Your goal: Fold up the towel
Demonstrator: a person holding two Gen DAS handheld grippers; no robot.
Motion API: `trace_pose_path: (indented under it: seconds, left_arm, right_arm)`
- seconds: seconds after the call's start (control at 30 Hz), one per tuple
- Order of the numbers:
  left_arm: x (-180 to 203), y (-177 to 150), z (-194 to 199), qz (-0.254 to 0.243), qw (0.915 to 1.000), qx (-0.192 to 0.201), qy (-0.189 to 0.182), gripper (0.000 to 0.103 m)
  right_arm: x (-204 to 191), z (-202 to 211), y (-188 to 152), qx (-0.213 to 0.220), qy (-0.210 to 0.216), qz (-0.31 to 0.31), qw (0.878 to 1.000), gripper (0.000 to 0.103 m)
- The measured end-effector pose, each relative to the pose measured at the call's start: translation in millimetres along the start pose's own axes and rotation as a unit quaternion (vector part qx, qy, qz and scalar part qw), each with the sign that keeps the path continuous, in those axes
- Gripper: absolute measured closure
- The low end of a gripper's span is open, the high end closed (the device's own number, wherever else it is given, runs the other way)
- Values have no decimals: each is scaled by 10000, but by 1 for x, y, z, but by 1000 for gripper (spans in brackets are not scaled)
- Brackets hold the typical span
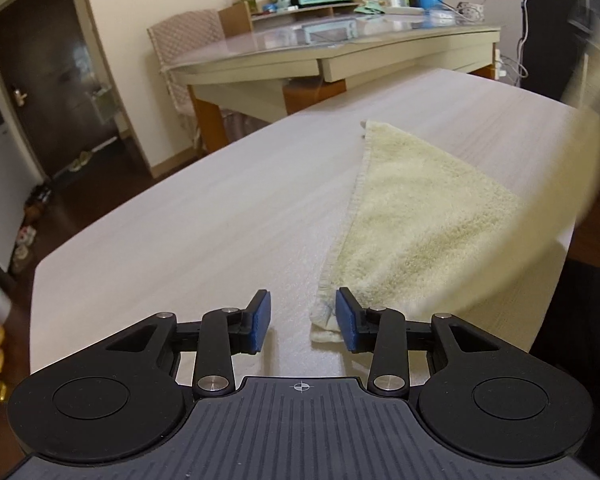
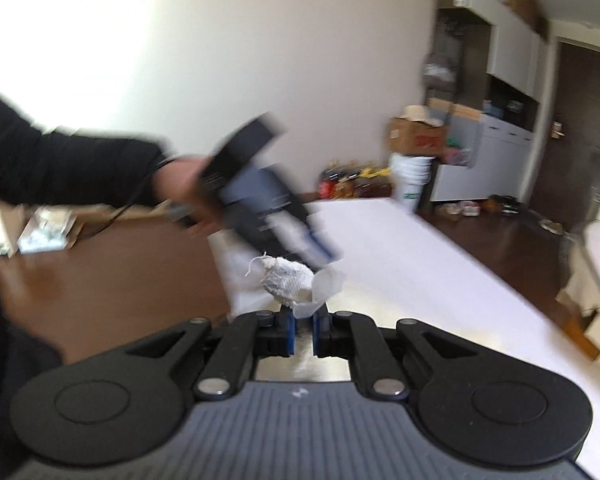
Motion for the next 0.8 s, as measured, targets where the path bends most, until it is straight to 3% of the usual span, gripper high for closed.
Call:
trace_pose_path:
  seconds: [0.17,0.3,0.53,0.63,0.8]
  left_arm:
    - [-4,2,-4,133,9999,-10,-69,61]
    - [-7,3,-4,227,9997,19,-79,61]
    - [-19,6,9,475,9982,307,174,63]
    - [-25,10,21,563,9965,500,352,63]
    - [-12,21,32,506,9956,716,338,63]
  right_arm:
    - [80,-41,-7,-394,-65,-757,9963,94]
    - [112,-70,-31,-778,156,-1358,9876,94]
    - [130,-103,-74,-1443,247,-1856,9717,91]
    - [135,-101,-86,-1430,228,-2056,9679,80]
    - [140,-92,-101,-1305,260,-2454,9602,79]
Point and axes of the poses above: each gripper's, at about its wrist camera, not at the fingertips, and z roughly against the way its jaws point, x to its right, y to its top, the point moved 10 cm from there along -z, roughly the way its jaws point, and after that the axes turned 8 degrees about -y, right-handed, at the moved point
